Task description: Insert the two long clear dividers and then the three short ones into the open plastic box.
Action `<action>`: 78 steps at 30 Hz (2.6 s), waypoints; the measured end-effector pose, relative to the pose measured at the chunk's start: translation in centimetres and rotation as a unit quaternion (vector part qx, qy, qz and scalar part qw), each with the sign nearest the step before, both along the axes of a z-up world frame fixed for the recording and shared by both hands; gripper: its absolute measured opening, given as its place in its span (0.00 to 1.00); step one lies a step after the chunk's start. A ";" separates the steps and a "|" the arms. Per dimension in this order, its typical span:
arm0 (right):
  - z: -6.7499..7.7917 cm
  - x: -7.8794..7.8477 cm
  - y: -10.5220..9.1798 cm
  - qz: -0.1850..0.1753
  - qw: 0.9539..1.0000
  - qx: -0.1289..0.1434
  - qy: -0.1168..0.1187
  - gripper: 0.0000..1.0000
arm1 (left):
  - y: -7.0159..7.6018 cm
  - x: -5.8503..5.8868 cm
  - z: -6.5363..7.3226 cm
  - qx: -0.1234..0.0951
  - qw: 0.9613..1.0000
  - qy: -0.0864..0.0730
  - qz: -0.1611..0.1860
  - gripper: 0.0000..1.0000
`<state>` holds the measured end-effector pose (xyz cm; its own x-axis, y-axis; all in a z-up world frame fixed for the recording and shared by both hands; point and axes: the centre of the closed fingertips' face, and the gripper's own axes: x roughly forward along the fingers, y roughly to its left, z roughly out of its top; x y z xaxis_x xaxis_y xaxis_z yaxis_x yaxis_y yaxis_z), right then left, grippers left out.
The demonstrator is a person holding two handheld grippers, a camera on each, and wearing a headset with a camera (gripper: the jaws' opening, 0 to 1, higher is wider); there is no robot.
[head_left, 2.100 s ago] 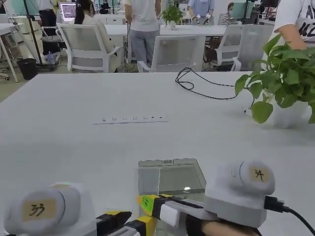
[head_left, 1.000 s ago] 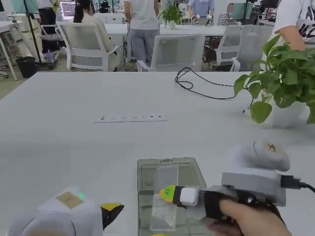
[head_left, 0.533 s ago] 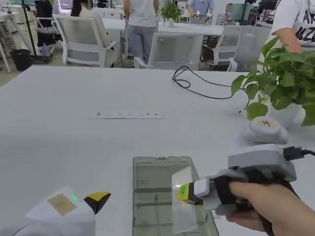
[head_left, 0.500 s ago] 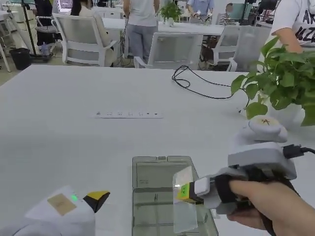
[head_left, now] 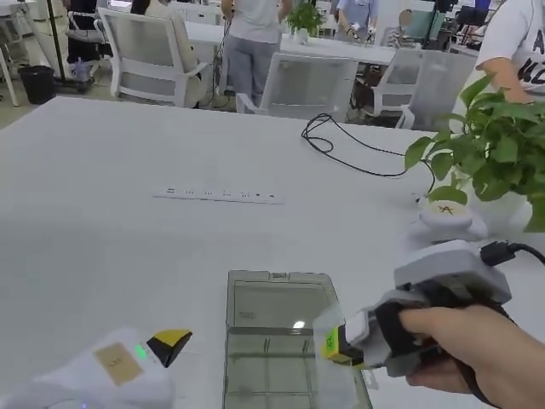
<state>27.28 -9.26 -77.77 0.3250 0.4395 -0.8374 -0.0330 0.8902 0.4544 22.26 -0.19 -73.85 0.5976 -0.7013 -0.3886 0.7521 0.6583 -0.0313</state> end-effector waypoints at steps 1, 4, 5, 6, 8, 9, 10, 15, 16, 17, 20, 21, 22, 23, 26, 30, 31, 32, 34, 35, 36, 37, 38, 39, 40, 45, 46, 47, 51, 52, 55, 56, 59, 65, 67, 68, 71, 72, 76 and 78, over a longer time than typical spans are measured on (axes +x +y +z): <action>-0.2 0.0 -0.1 0.002 1.000 -0.004 0.005 0.06 | 0.0 0.0 0.0 0.000 1.000 0.000 0.000 1.00; -0.6 0.2 -0.4 0.002 1.000 -0.012 0.022 0.06 | 0.0 0.2 0.0 -0.005 1.000 -0.001 0.002 1.00; -0.7 0.1 -0.4 0.001 1.000 -0.013 0.027 0.06 | 0.0 0.2 -0.1 -0.005 1.000 -0.001 0.002 1.00; -0.8 0.1 -0.5 0.001 0.999 -0.014 0.033 0.06 | 0.0 0.3 -0.2 -0.005 1.000 0.001 0.002 1.00; -1.1 0.2 -0.5 -0.001 0.999 -0.012 0.044 0.06 | 0.0 0.3 -0.2 -0.005 1.000 0.001 0.002 1.00; -1.2 0.3 -0.6 -0.002 0.999 -0.012 0.046 0.06 | -0.1 0.3 -0.2 -0.006 1.000 0.000 0.001 0.99; -1.3 0.4 -0.5 -0.001 0.999 -0.013 0.048 0.06 | -0.1 0.3 -0.1 -0.006 1.000 0.000 0.001 0.99; -2.0 0.5 -0.4 0.005 0.998 -0.015 0.064 0.06 | -0.2 0.3 -0.2 -0.008 1.000 0.002 -0.002 0.99; -2.1 0.6 -0.3 0.006 0.998 -0.017 0.065 0.06 | -0.2 0.4 -0.3 -0.008 1.000 0.003 -0.001 0.98; -2.2 0.7 -0.3 0.005 0.998 -0.015 0.067 0.06 | -0.2 0.4 -0.3 -0.008 1.000 0.003 -0.001 0.98; -2.4 0.9 -0.2 0.008 0.997 -0.016 0.071 0.06 | -0.1 0.4 -0.4 -0.010 1.000 0.005 0.001 0.98; -2.6 0.9 -0.3 0.011 0.997 -0.021 0.071 0.06 | -0.1 0.5 -0.4 -0.010 1.000 0.006 0.001 0.97; -2.7 0.9 -0.3 0.011 0.997 -0.021 0.073 0.06 | 0.0 0.5 -0.4 -0.010 1.000 0.008 0.001 0.97; -2.9 0.8 -0.3 0.010 0.997 -0.020 0.078 0.06 | 0.0 0.5 -0.5 -0.010 1.000 0.009 0.002 0.97; -3.1 0.8 -0.3 0.012 0.997 -0.021 0.079 0.06 | 0.1 0.6 -0.5 -0.010 1.000 0.010 0.004 0.97; -3.2 0.8 -0.1 0.014 0.996 -0.019 0.082 0.06 | 0.1 0.5 -0.6 -0.012 1.000 0.012 0.004 0.96; -3.2 0.8 -0.2 0.013 0.996 -0.020 0.083 0.06 | 0.1 0.5 -0.6 -0.011 1.000 0.014 0.004 0.96; -3.3 0.8 -0.2 0.013 0.996 -0.020 0.084 0.06 | 0.1 0.5 -0.7 -0.009 1.000 0.015 0.004 0.96; -3.4 0.7 -0.2 0.013 0.996 -0.022 0.086 0.06 | 0.1 0.5 -0.7 -0.008 1.000 0.015 0.004 0.95; -3.5 0.7 -0.2 0.013 0.996 -0.022 0.086 0.06 | 0.1 0.5 -0.7 -0.009 1.000 0.014 0.004 0.95; -3.5 0.7 -0.1 0.015 0.996 -0.023 0.086 0.06 | 0.1 0.5 -0.6 -0.011 1.000 0.013 0.004 0.95; -3.5 0.7 -0.1 0.016 0.996 -0.024 0.085 0.06 | 0.1 0.5 -0.6 -0.012 1.000 0.013 0.005 0.95; -3.5 0.7 -0.2 0.017 0.996 -0.026 0.085 0.06 | 0.2 0.6 -0.6 -0.013 1.000 0.013 0.007 0.95; -3.5 0.7 -0.2 0.017 0.996 -0.027 0.085 0.06 | 0.2 0.6 -0.6 -0.013 1.000 0.013 0.007 0.95; -3.5 0.7 -0.2 0.017 0.996 -0.026 0.086 0.06 | 0.2 0.6 -0.6 -0.013 1.000 0.014 0.008 0.95; -3.5 0.8 -0.1 0.021 0.996 -0.030 0.086 0.06 | 0.2 0.6 -0.6 -0.013 1.000 0.013 0.008 0.94; -3.5 0.8 -0.1 0.022 0.996 -0.031 0.085 0.06 | 0.3 0.6 -0.6 -0.013 1.000 0.013 0.008 0.94; -3.5 0.7 -0.1 0.023 0.996 -0.033 0.085 0.06 | 0.3 0.6 -0.6 -0.013 1.000 0.014 0.009 0.94; -3.6 0.7 -0.2 0.027 0.995 -0.039 0.084 0.06 | 0.4 0.7 -0.6 -0.013 1.000 0.014 0.011 0.94; -3.7 0.7 -0.2 0.026 0.995 -0.038 0.085 0.06 | 0.4 0.7 -0.6 -0.013 1.000 0.014 0.012 0.93; -3.8 0.6 -0.2 0.028 0.995 -0.039 0.086 0.06 | 0.5 0.7 -0.7 -0.012 1.000 0.015 0.013 0.93; -3.8 0.6 -0.2 0.027 0.995 -0.038 0.087 0.06 | 0.5 0.7 -0.7 -0.011 1.000 0.016 0.013 0.93; -3.8 0.6 -0.2 0.029 0.995 -0.039 0.087 0.06 | 0.5 0.7 -0.7 -0.010 1.000 0.016 0.013 0.93; -3.7 0.6 0.0 0.043 0.995 -0.062 0.072 0.06 | 0.6 0.8 -0.7 -0.009 1.000 0.015 0.015 0.93; -3.7 0.6 0.1 0.057 0.993 -0.080 0.059 0.06 | 0.7 0.8 -0.7 -0.008 1.000 0.015 0.017 0.93; -3.7 0.7 0.1 0.062 0.993 -0.086 0.055 0.06 | 0.7 0.8 -0.7 -0.008 1.000 0.016 0.017 0.93; -3.7 0.7 0.2 0.086 0.989 -0.116 0.039 0.07 | 0.7 0.8 -0.7 -0.007 1.000 0.016 0.019 0.92; -3.8 0.7 0.2 0.096 0.987 -0.129 0.033 0.07 | 0.8 0.8 -0.7 -0.007 1.000 0.017 0.020 0.92; -4.1 0.9 0.6 0.136 0.975 -0.175 0.010 0.07 | 1.0 0.9 -0.6 -0.010 0.999 0.017 0.026 0.92; -4.4 0.9 0.7 0.150 0.969 -0.194 0.003 0.07 | 1.1 1.0 -0.5 -0.010 0.999 0.017 0.028 0.92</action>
